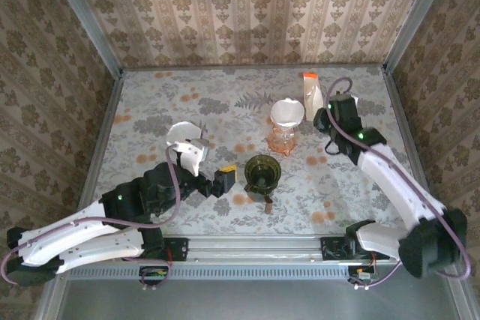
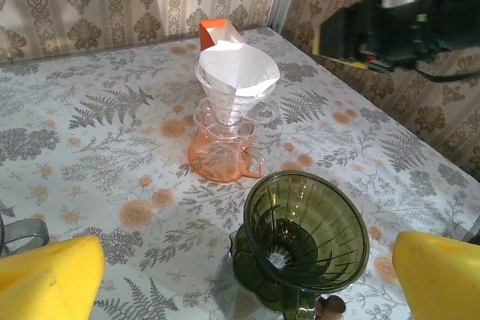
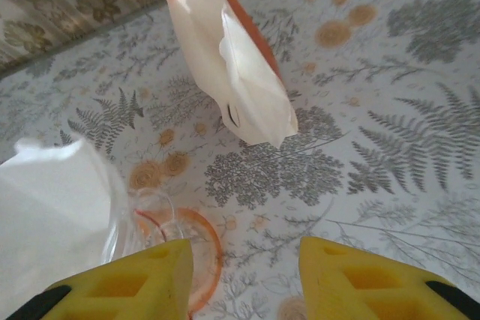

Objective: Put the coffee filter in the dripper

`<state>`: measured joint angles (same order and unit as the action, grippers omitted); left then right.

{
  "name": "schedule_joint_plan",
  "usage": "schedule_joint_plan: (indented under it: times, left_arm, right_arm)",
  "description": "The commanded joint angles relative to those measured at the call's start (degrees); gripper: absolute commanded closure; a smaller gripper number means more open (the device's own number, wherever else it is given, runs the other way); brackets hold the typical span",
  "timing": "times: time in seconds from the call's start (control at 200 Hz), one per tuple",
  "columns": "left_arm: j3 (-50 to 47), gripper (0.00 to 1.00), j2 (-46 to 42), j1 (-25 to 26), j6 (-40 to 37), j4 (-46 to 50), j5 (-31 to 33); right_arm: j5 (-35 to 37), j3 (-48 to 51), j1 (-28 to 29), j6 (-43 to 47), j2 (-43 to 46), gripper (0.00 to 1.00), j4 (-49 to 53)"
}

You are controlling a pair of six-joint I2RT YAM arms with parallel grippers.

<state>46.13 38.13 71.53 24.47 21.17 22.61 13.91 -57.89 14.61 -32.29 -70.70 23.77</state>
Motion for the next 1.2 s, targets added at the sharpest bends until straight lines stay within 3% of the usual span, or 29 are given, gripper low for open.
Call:
schedule_joint_plan:
  times: [0.0, 0.355, 0.575, 0.9, 1.195]
  left_arm:
    - [-0.45, 0.0, -0.45, -0.6, -1.86, -1.86, 1.3]
    - [-0.32, 0.0, 0.28, -0.69, -2.94, -2.71, 1.49]
    - [0.06, 0.0, 0.88, -0.77, -2.86, -2.03, 1.21]
    - [1.23, 0.0, 4.03, -0.86, -1.84, -1.29, -1.49]
    - [1.24, 0.0, 4.23, -0.86, -1.31, -1.23, -1.03]
  right_arm:
    - [-9.46, -6.75, -2.96, 2.15, -7.71, 0.59, -1.15]
    - [-2.39, -19.74, -4.21, 0.09, -29.03, 0.6, -2.52]
    - [1.68, -22.55, -4.33, -0.4, -34.56, 0.59, -3.26]
    - [1.69, -25.18, -5.36, -1.72, -39.84, 0.6, -5.44]
    - [0.83, -27.43, -5.73, -1.46, -43.57, 0.68, -5.67]
